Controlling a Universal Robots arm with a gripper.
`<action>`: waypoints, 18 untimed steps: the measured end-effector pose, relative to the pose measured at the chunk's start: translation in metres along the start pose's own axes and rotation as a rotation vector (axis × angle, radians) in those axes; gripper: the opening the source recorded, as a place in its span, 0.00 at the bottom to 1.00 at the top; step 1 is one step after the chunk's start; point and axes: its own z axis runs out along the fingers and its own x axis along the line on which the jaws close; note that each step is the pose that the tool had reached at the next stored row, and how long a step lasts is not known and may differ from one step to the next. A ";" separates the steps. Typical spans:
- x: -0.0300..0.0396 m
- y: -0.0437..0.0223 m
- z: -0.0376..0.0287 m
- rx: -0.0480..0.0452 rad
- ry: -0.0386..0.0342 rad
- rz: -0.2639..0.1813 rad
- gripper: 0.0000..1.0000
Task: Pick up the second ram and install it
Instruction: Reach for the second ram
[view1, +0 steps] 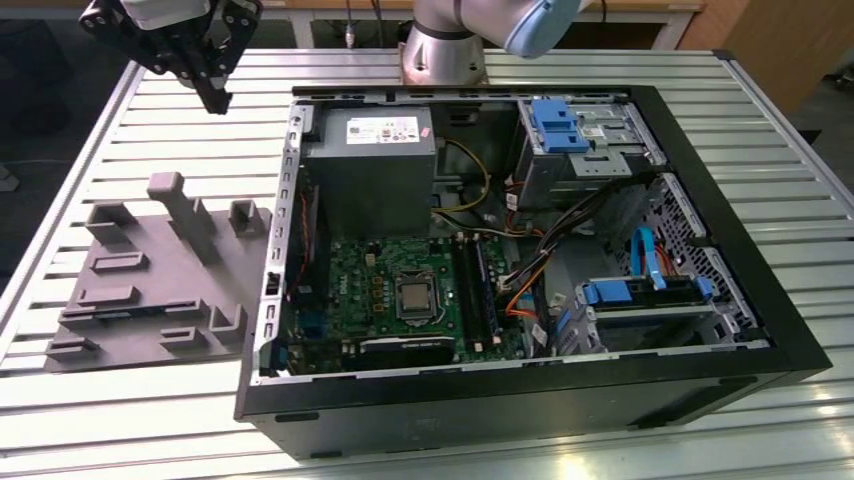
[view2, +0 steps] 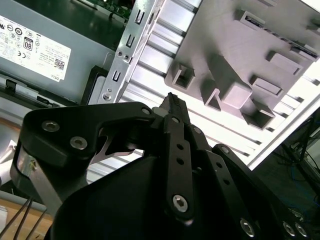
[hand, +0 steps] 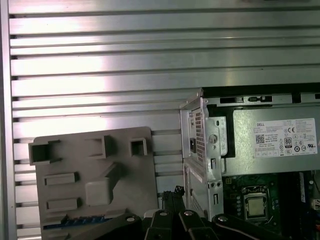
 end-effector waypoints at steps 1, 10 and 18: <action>0.0007 -0.0001 0.0000 -0.0001 -0.0001 0.000 0.11; 0.0073 -0.0005 -0.0004 -0.0001 -0.0011 0.000 0.11; 0.0134 -0.0010 -0.0007 -0.0002 -0.0021 0.000 0.11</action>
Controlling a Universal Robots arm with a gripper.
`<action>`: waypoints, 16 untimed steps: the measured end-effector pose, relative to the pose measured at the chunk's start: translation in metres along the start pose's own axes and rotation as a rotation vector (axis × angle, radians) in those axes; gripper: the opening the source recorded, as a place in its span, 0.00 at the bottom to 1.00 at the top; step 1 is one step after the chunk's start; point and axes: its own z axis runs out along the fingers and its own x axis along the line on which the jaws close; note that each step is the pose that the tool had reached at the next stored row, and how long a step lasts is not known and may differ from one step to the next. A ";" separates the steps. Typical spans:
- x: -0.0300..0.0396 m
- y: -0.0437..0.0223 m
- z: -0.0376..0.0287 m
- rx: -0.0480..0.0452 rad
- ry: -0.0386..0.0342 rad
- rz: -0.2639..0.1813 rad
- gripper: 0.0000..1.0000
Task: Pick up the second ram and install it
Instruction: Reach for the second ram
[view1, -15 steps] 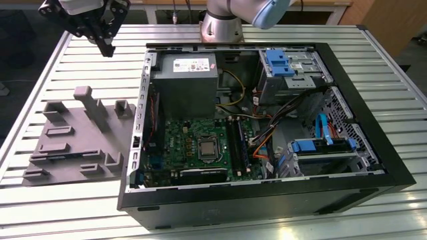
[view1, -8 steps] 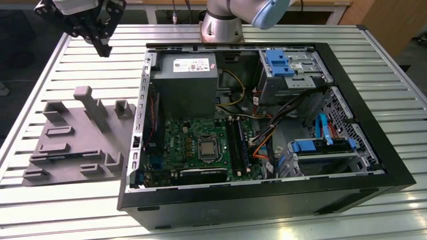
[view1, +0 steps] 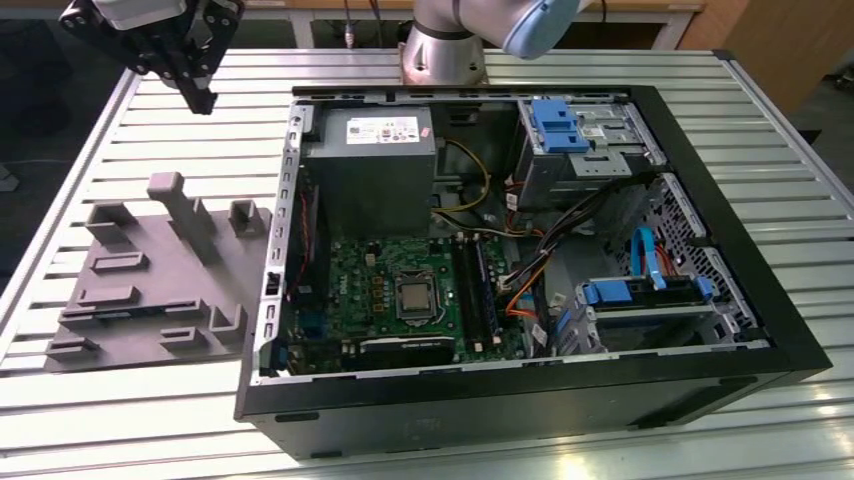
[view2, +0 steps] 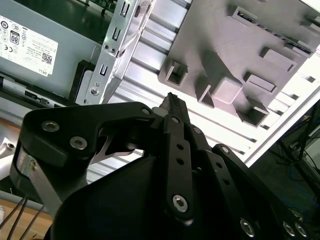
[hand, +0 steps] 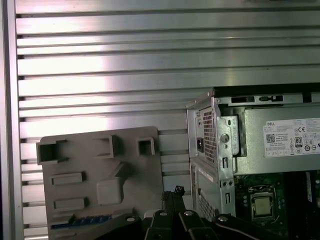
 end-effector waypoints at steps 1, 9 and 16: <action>0.0007 -0.0001 -0.0001 0.0000 -0.0001 0.000 0.11; 0.0059 -0.0004 -0.0003 -0.0001 -0.0005 0.000 0.11; 0.0117 -0.0008 -0.0007 -0.0001 -0.0012 0.000 0.11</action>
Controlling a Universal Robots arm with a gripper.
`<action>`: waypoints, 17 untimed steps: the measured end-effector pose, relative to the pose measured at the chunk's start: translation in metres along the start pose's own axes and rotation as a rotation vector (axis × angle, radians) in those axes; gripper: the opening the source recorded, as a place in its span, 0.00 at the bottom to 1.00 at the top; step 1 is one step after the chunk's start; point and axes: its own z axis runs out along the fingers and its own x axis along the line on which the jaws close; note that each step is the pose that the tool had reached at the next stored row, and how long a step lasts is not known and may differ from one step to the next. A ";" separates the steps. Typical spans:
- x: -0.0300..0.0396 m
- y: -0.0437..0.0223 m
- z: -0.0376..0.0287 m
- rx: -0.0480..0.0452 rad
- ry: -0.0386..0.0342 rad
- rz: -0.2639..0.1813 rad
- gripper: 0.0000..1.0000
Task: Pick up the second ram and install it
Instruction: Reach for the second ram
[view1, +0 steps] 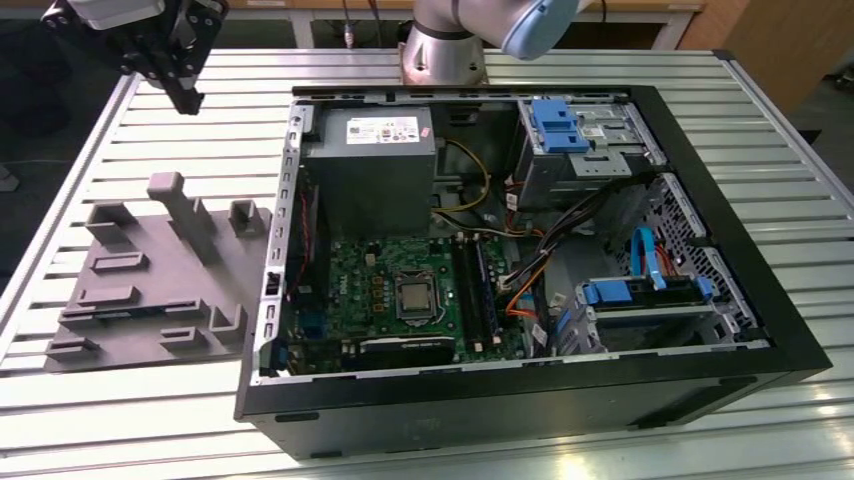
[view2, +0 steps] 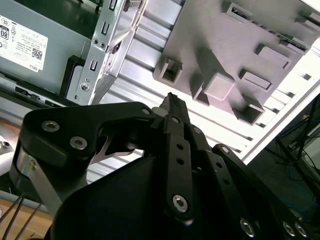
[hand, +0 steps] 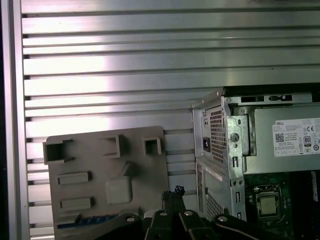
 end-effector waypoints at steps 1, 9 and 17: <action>0.0008 -0.0001 -0.0001 0.0001 0.0000 0.000 0.11; 0.0064 -0.0005 -0.0004 0.0000 -0.0006 0.000 0.11; 0.0119 -0.0009 -0.0007 -0.0001 -0.0009 0.000 0.11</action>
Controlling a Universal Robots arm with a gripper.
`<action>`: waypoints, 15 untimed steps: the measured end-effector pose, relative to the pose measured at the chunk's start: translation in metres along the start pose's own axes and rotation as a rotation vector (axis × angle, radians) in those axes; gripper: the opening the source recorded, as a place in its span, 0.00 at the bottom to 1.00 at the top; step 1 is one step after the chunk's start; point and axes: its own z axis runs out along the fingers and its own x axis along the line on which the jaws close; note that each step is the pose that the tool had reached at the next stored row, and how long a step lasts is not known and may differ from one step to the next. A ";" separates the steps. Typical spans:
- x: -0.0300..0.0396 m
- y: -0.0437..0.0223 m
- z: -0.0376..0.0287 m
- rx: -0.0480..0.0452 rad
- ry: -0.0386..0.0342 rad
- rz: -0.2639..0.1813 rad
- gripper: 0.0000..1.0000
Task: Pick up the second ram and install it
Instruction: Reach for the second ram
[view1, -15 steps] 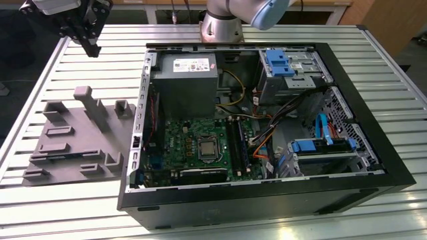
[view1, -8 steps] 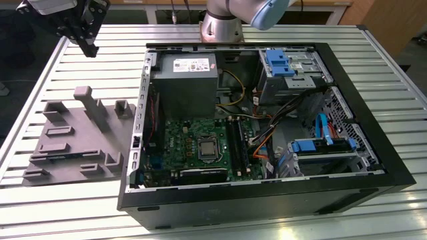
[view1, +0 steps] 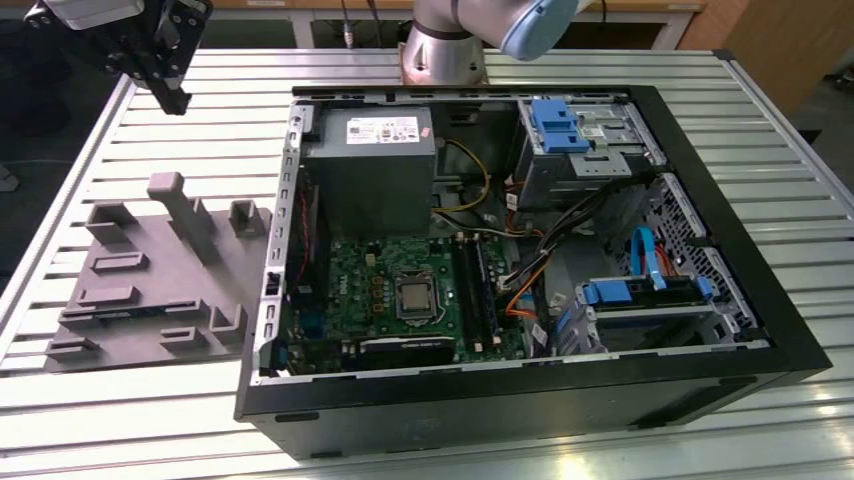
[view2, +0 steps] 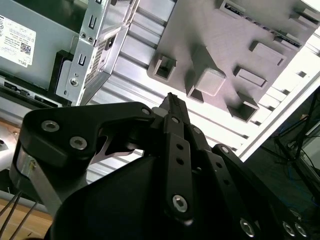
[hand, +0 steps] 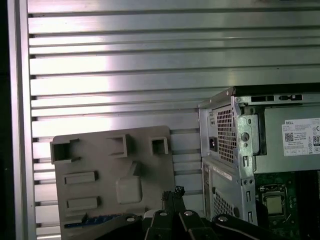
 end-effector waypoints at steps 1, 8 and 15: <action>0.0007 -0.0001 0.0000 0.0000 -0.0001 0.000 0.11; 0.0050 -0.0004 -0.0003 0.0000 -0.0004 0.000 0.11; 0.0101 -0.0008 -0.0006 0.0000 -0.0008 0.000 0.11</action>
